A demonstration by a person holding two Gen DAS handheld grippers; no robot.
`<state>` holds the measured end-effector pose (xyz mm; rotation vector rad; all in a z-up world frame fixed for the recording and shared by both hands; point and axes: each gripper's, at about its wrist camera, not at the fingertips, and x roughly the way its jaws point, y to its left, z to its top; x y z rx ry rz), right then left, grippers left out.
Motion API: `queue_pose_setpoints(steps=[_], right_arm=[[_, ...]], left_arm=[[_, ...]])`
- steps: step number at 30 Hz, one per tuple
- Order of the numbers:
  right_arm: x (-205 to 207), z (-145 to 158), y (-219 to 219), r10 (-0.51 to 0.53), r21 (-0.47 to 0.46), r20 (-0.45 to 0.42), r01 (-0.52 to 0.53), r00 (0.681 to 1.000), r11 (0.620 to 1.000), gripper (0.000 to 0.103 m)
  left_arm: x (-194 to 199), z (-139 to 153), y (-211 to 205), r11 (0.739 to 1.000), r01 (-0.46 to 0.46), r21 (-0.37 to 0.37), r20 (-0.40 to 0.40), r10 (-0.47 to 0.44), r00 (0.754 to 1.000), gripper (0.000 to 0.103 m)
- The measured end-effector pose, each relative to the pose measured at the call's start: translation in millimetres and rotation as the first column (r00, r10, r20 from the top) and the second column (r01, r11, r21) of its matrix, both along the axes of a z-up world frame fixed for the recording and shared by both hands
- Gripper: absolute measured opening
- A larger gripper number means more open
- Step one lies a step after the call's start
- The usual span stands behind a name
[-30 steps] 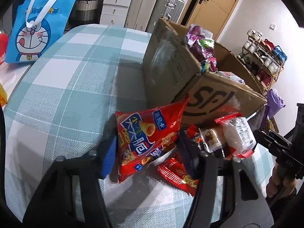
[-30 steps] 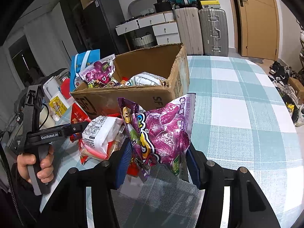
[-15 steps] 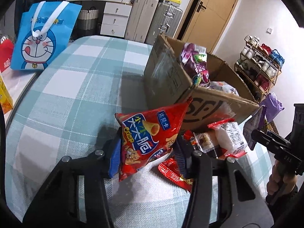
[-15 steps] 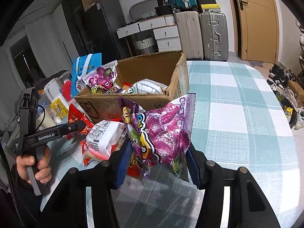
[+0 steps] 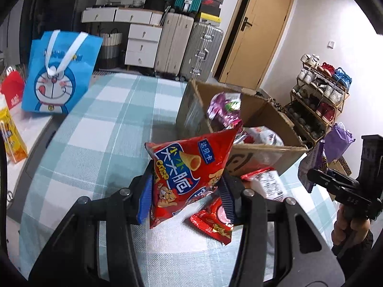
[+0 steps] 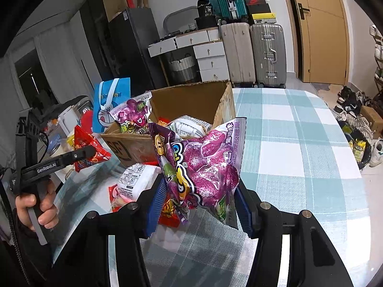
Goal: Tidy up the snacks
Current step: 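Carry the red cracker bag with the left gripper toward the box while the right carries the pink bag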
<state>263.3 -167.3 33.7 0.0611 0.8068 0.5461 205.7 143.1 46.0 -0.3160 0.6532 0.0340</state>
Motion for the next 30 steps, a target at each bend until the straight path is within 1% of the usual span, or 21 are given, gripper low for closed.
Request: queue_pose_setpoints(steps=[10,17,21,30], right_arm=[[-6.4,15.7,-1.3,-0.001,0.007,0.036,0.001,0.999,1.000,0.055],[-6.7,24.6,-3.3,-0.008,0.020,0.053,0.007,0.999,1.000,0.055],[-4.6,32.3,-0.9,-0.006,0.032,0.063,0.004,0.998,0.999,0.055],[6.6,54.6,16.1,0.028,0.039,0.094,-0.032,0.995,0.999,0.055]], left_arm=[[-15.4,32.0,-9.0,1.000,0.017,0.023,0.061,-0.018,0.998,0.045],[-16.8,45.8,-16.1,0.999,0.016,0.037,0.081,-0.019,0.997,0.045],[-13.4,50.6,-18.7,0.999,0.012,0.033,0.082,-0.014,0.997,0.045],[8.7,65.2,-30.2,0.999,-0.002,0.049,0.087,-0.003,0.996,0.045]])
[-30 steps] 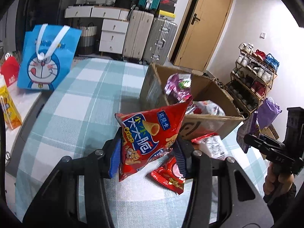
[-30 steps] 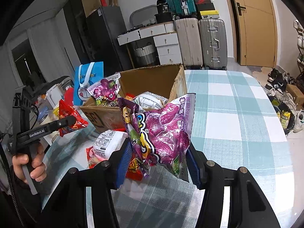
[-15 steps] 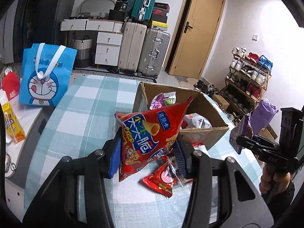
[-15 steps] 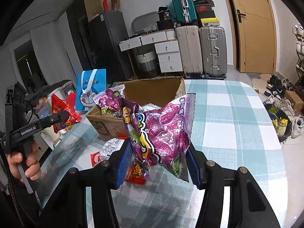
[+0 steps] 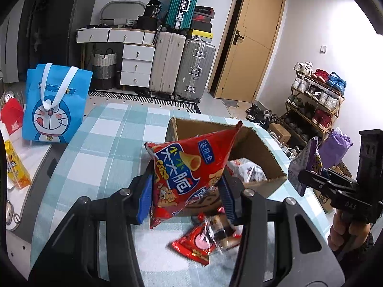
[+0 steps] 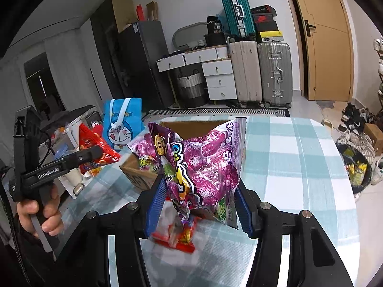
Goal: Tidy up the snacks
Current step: 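Carry the red cracker bag with the left gripper toward the box while the right carries the pink bag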
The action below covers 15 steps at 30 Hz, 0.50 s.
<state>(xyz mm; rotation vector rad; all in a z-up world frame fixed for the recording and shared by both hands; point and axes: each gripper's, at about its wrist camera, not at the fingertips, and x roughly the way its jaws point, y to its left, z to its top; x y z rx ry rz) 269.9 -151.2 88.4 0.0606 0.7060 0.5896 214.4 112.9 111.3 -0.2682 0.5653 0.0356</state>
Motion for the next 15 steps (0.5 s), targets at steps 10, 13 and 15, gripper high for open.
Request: queue_pose_setpoints(steps=[10,13,15], right_arm=[[28.7,5.0,17.1,0.023,0.000,-0.014,-0.023,1.000,1.000,0.055],[37.0,3.4,23.4,0.035,-0.010,-0.015,-0.035,0.999,0.999,0.055],[43.7,-0.3,27.0,0.039,-0.017,-0.025,-0.039,0.999,0.999,0.055]], left_arm=[[45.1,6.6,-21.5,0.996,0.010,0.093,-0.021,-0.008,1.000,0.045],[59.2,4.4,-30.5,0.994,0.031,0.107,-0.034,-0.027,0.999,0.045],[66.9,3.0,-35.0,0.993,0.042,0.114,-0.040,-0.038,0.998,0.045]])
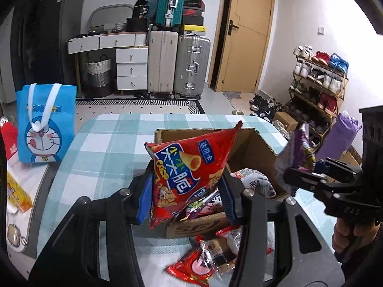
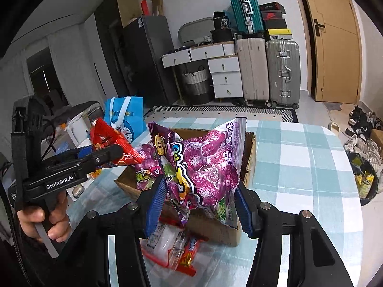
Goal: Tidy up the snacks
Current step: 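Carry the red cracker bag with the left gripper toward the box while the right carries the pink bag, then lower both bags into the box and open both grippers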
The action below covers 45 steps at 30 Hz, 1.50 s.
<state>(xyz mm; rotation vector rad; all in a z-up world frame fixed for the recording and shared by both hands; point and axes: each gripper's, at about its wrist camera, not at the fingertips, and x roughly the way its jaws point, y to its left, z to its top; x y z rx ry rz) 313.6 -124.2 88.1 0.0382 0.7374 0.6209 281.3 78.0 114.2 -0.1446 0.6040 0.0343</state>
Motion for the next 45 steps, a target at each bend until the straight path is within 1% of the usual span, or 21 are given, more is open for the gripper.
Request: queue_pose_setpoints(steps=[6,11,13,16,22,32,35,36,38,40,41,44,45], right_arm=[[15.6,-10.6,8.6,0.005,0.005,-0.019,-0.005,1.000,1.000,0.055],[26.1,-17.5,13.8,-0.003,0.017,-0.005,0.003,1.000,1.000,0.055],[30.5,-20.2,16.1,-0.008,0.020,-0.013,0.008,1.000,1.000,0.055],[35.5,-24.2,20.9,-0.012,0.013,-0.019,0.013,1.000,1.000,0.055],[45.5,-30.0,26.1,-0.017,0.006,-0.025,0.017,1.000,1.000,0.055],[58.5,-34.8,28.4,-0.018,0.009,-0.032,0.018,0.999,1.000,0.056],[61.7,-37.4,31.5,-0.028,-0.012,-0.029,0.027,0.999,1.000,0.058],[62.4,-38.3,32.3,-0.028,-0.019,-0.031,0.027,0.999,0.999,0.062],[61.0,-37.7,31.3,-0.014,-0.021,-0.025,0.013,1.000,1.000,0.066],[56.7,-34.1,27.6,-0.014,-0.022,-0.004,0.014,1.000,1.000,0.081],[53.8,-31.4,24.9,-0.021,-0.025,0.009,0.021,1.000,0.999,0.082],[45.4,-25.1,16.6,-0.016,-0.021,0.024,0.016,1.000,1.000,0.089],[41.7,-23.8,13.0,-0.020,-0.032,0.029,0.021,0.999,0.999,0.093]], left_arm=[[23.5,-10.5,-10.5,0.999,0.033,0.015,-0.023,-0.033,0.999,0.045],[43.8,-23.6,-14.1,0.999,0.052,0.014,-0.053,-0.051,0.997,0.045],[50.6,-30.3,-16.0,0.998,0.065,0.017,-0.062,-0.064,0.996,0.045],[59.8,-36.4,-20.2,0.996,0.082,0.033,-0.071,-0.080,0.994,0.045],[77.0,-40.4,-25.7,0.995,0.089,0.033,-0.078,-0.087,0.993,0.045],[103.1,-41.4,-17.4,0.995,0.089,0.037,-0.097,-0.085,0.992,0.046],[106.5,-42.4,-16.4,0.994,0.098,0.044,-0.101,-0.094,0.990,0.046],[107.6,-43.1,-16.2,0.994,0.097,0.046,-0.104,-0.092,0.990,0.047],[105.6,-43.4,-15.3,0.995,0.086,0.053,-0.125,-0.079,0.989,0.051],[101.3,-44.8,-12.7,0.995,0.088,0.042,-0.131,-0.082,0.988,0.054],[98.4,-44.1,-11.4,0.995,0.092,0.041,-0.126,-0.087,0.988,0.057],[91.3,-43.8,-10.7,0.994,0.096,0.050,-0.124,-0.089,0.988,0.076],[86.8,-42.4,-10.9,0.993,0.106,0.047,-0.113,-0.100,0.988,0.081]])
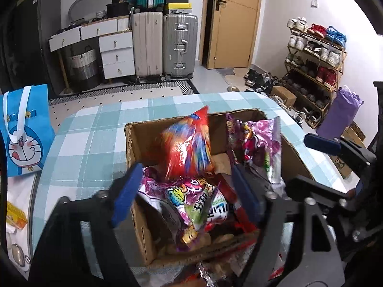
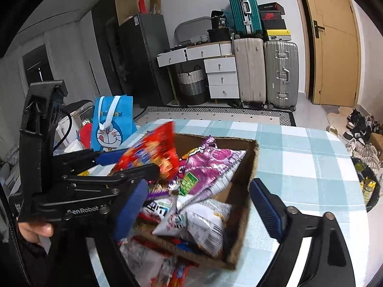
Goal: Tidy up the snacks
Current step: 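Lower both bags into the box and open both grippers, then move both open grippers back to the remaining snacks beside the box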
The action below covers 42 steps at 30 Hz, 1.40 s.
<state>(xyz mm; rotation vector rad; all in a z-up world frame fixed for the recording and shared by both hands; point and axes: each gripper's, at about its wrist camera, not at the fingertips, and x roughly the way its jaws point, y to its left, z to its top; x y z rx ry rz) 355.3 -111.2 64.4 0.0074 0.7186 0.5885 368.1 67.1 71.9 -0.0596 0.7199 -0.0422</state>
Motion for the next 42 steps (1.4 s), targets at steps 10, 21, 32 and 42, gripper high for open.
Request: queue_pose_setpoints(steps=[10,21,32,42], right_arm=[[-29.5,-0.6,-28.9,-0.052,-0.010,0.002,0.052,0.999,0.999,0.102],[-62.5,-6.7,-32.0,-0.062,0.026,-0.036,0.063,0.997,0.998,0.102],[-91.7,-25.3,-20.4,-0.055,-0.026,-0.071,0.053,0.996,0.998,0.102],[-95.0,-45.2,5.4,-0.011,-0.051,-0.121,0.004,0.993,0.999,0.103]], left_arm=[[-58.9,7.5,7.8,1.000,-0.028,0.001,0.042,0.028,0.999,0.102],[-138.2,-9.2,27.0,0.994,-0.106,-0.006,0.049,0.106,0.993,0.102],[-160.5,-37.4,23.9,0.994,-0.105,0.025,0.006,0.105,0.994,0.102],[-154.7,-44.1,30.4,0.991,-0.133,0.034,-0.017,0.133,0.991,0.102]])
